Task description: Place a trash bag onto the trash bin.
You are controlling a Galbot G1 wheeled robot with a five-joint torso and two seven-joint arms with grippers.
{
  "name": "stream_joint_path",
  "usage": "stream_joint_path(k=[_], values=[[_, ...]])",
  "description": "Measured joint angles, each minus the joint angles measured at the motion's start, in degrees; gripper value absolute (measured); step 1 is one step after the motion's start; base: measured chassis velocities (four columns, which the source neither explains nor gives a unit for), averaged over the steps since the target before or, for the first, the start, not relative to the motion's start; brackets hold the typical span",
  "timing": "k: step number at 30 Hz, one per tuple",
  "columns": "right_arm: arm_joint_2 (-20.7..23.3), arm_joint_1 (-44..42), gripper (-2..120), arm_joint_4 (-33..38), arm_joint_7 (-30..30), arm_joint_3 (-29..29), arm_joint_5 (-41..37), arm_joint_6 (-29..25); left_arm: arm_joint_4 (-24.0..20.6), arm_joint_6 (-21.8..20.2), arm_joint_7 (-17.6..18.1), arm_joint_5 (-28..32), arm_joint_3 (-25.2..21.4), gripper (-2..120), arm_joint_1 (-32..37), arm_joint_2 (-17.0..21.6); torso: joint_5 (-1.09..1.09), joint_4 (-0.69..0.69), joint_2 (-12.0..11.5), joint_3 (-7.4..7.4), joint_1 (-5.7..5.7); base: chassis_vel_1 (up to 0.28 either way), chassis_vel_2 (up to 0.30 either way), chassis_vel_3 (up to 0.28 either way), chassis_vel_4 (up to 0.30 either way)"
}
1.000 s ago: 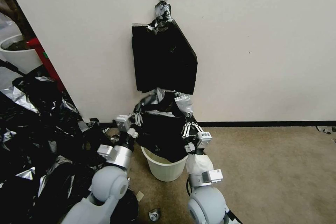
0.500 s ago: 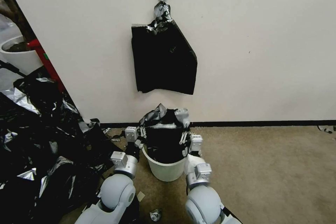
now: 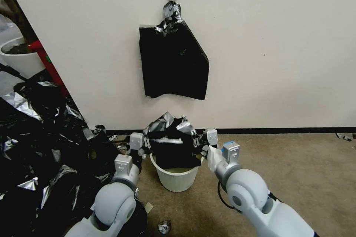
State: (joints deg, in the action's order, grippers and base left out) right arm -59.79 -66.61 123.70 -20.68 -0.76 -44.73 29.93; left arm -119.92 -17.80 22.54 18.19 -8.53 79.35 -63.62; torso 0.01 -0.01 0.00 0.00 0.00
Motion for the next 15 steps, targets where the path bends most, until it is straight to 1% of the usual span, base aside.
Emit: stream_joint_path(k=[1,3,5,6,8,9,10,12,14,15], values=[[0.0,0.0,0,0.0,0.0,0.0,0.0,0.0,0.0,0.0,0.0,0.0,0.0,0,0.0,0.0,0.00,0.00,0.0,0.00,0.00,0.000,0.000,0.000,0.000],[1.3,0.5,0,-0.1,-0.1,0.0,-1.7,0.0,0.8,0.8,1.0,-0.5,0.9,0,0.7,-0.1,-0.01,0.00,0.0,0.00,-0.01,0.000,0.000,0.000,0.000],[2.0,1.3,0,-2.4,0.1,0.5,-2.8,-2.4,1.4,2.1,2.0,-1.7,1.7,0,1.7,-0.8,-0.01,0.01,0.0,0.00,0.00,0.000,0.000,0.000,0.000],[2.0,1.3,0,-2.4,0.1,0.5,-2.8,-2.4,1.4,2.1,2.0,-1.7,1.7,0,1.7,-0.8,-0.01,0.01,0.0,0.00,0.00,0.000,0.000,0.000,0.000],[1.8,2.3,0,-6.0,-0.6,1.7,-2.1,-6.1,1.7,3.0,2.7,-2.6,2.5,0,2.7,-1.5,-0.01,0.02,0.0,0.00,-0.01,0.000,0.000,0.000,0.000],[1.6,2.6,0,-7.3,-2.5,2.4,-1.5,-7.3,1.7,3.6,3.1,-2.9,2.9,0,3.1,-1.7,0.00,0.01,0.0,0.00,0.00,0.000,0.000,0.000,0.000],[1.6,2.6,0,-7.3,-2.5,2.4,-1.5,-7.3,1.7,3.6,3.1,-2.9,2.9,0,3.1,-1.7,0.00,0.01,0.0,0.00,0.00,0.000,0.000,0.000,0.000],[1.2,2.7,0,-7.7,-7.8,3.7,-1.2,-8.1,1.4,4.9,4.0,-3.5,3.3,0,4.1,-2.0,-0.01,0.01,0.0,0.00,0.00,0.000,0.000,0.000,0.000],[1.5,1.6,0,-4.8,-13.1,5.0,-1.5,-8.2,-0.5,5.8,5.5,-3.7,3.4,0,5.9,-2.0,0.00,0.02,0.0,0.00,0.00,0.000,0.000,0.000,0.000],[1.5,1.6,0,-4.8,-13.1,5.0,-1.5,-8.2,-0.5,5.8,5.5,-3.7,3.4,0,5.9,-2.0,0.00,0.02,0.0,0.00,0.00,0.000,0.000,0.000,0.000]])
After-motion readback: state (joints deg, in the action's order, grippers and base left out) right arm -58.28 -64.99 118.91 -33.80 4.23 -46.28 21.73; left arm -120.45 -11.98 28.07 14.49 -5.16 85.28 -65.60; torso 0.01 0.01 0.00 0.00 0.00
